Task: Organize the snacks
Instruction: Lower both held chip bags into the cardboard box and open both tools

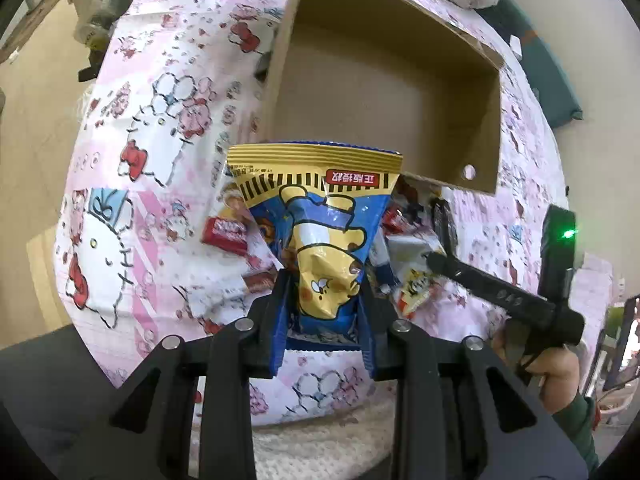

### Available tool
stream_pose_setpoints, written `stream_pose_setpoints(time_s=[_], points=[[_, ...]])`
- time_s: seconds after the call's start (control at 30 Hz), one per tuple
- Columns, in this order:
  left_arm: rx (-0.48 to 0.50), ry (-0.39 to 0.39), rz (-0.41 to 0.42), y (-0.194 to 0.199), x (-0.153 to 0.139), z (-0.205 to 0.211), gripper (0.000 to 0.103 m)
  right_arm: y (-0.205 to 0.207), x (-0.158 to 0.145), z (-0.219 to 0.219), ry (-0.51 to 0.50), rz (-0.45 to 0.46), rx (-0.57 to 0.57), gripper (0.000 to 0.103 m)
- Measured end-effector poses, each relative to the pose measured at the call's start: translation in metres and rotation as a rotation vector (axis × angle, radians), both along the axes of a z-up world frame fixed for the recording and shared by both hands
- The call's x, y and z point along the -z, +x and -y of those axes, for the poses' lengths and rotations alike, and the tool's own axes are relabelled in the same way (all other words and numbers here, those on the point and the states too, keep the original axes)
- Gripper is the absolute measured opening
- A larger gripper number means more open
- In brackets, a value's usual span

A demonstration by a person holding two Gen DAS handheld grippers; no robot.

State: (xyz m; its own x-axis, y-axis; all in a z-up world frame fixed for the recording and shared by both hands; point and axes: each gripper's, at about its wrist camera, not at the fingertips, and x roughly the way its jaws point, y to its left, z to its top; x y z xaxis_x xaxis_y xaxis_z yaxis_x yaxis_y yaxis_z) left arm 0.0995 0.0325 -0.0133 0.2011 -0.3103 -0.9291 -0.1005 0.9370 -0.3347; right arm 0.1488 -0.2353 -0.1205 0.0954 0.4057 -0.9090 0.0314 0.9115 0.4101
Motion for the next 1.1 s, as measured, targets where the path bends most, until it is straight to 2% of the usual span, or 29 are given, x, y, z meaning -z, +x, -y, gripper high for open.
stream_pose_setpoints(time_s=[0.07,0.13,0.2,0.23,0.33,0.43,0.57,0.63,0.77,0.93,1.1], points=[[-0.001,0.022,0.009,0.0,0.004,0.0,0.026,0.003,0.01,-0.008,-0.021,-0.025,-0.027,0.071],[-0.002,0.032,-0.002,0.0,0.01,-0.004,0.026,0.001,0.016,-0.011,-0.049,-0.032,-0.039,0.058],[0.002,0.039,-0.008,0.002,0.017,-0.006,0.026,0.0,0.02,-0.013,-0.073,-0.032,-0.055,0.051],[0.003,0.042,-0.011,0.001,0.02,-0.006,0.026,-0.003,0.02,-0.014,-0.077,-0.021,-0.068,0.045],[0.002,0.05,-0.01,0.001,0.021,-0.006,0.026,-0.008,0.012,-0.018,-0.1,0.022,-0.1,0.034],[0.008,0.07,0.002,0.001,0.022,-0.006,0.025,-0.015,0.004,-0.012,-0.067,0.03,-0.094,0.033],[0.024,0.096,0.017,-0.001,0.021,-0.004,0.025,-0.031,-0.025,0.002,-0.005,0.072,-0.072,0.032],[0.023,0.097,0.021,-0.001,0.018,-0.003,0.025,-0.04,-0.045,0.012,0.024,0.121,-0.063,0.032],[0.041,0.115,0.072,0.003,0.002,0.006,0.025,-0.048,-0.086,0.033,0.151,0.257,-0.014,0.032],[0.088,0.178,0.162,0.023,-0.024,0.022,0.025,-0.028,-0.12,0.043,0.199,0.38,0.019,0.032],[0.108,0.244,0.236,0.059,-0.04,0.039,0.025,0.018,-0.127,0.032,0.183,0.421,0.04,0.032]])
